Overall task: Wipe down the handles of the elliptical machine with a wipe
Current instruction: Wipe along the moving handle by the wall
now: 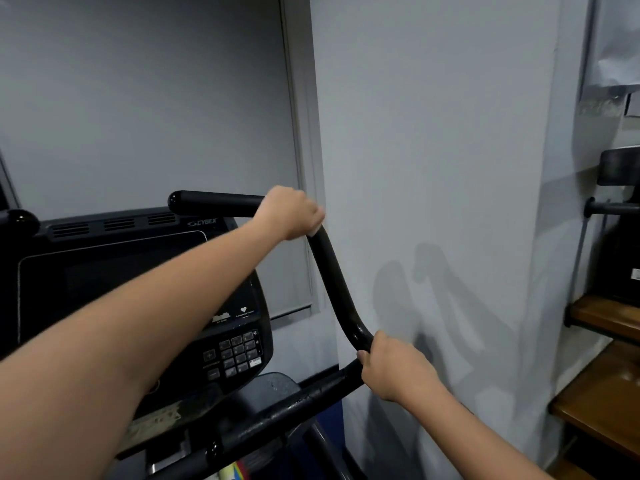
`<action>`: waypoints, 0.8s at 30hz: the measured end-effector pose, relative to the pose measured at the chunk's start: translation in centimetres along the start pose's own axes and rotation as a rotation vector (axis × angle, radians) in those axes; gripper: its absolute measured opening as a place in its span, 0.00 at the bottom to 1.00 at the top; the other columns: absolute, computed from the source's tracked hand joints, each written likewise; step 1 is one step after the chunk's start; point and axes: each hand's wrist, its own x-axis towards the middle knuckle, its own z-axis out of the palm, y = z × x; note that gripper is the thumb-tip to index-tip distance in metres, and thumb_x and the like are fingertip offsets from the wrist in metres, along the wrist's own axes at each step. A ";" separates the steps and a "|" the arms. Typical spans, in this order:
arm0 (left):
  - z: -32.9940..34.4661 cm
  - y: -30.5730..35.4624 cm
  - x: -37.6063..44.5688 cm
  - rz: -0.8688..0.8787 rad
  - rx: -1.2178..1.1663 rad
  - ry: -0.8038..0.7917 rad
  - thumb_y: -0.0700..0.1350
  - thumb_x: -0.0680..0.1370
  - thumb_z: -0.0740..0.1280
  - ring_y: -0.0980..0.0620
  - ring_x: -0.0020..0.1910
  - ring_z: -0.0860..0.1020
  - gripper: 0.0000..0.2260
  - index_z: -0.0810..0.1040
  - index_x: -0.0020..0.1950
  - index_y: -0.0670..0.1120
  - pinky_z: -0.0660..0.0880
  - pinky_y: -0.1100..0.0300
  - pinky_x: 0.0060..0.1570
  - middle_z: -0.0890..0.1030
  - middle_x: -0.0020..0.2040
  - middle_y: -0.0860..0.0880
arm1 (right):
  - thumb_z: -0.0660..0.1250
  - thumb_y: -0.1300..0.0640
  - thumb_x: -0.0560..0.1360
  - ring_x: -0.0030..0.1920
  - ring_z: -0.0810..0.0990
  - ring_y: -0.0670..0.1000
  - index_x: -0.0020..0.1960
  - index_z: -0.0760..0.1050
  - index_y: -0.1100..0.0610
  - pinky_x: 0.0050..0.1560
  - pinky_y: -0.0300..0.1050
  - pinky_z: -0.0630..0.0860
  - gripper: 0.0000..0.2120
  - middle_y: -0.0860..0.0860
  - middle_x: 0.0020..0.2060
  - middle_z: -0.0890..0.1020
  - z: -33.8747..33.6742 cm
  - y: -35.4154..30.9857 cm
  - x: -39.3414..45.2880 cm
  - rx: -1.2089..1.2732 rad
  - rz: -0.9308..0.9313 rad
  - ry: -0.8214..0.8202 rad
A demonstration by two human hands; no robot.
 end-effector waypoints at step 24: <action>2.1 -8.0 -7.5 -0.214 -0.086 0.067 0.55 0.85 0.49 0.39 0.53 0.80 0.17 0.72 0.65 0.51 0.77 0.47 0.48 0.80 0.56 0.43 | 0.58 0.49 0.82 0.59 0.77 0.59 0.68 0.67 0.59 0.50 0.47 0.70 0.19 0.58 0.62 0.76 -0.8 0.8 -0.5 -0.051 -0.048 -0.129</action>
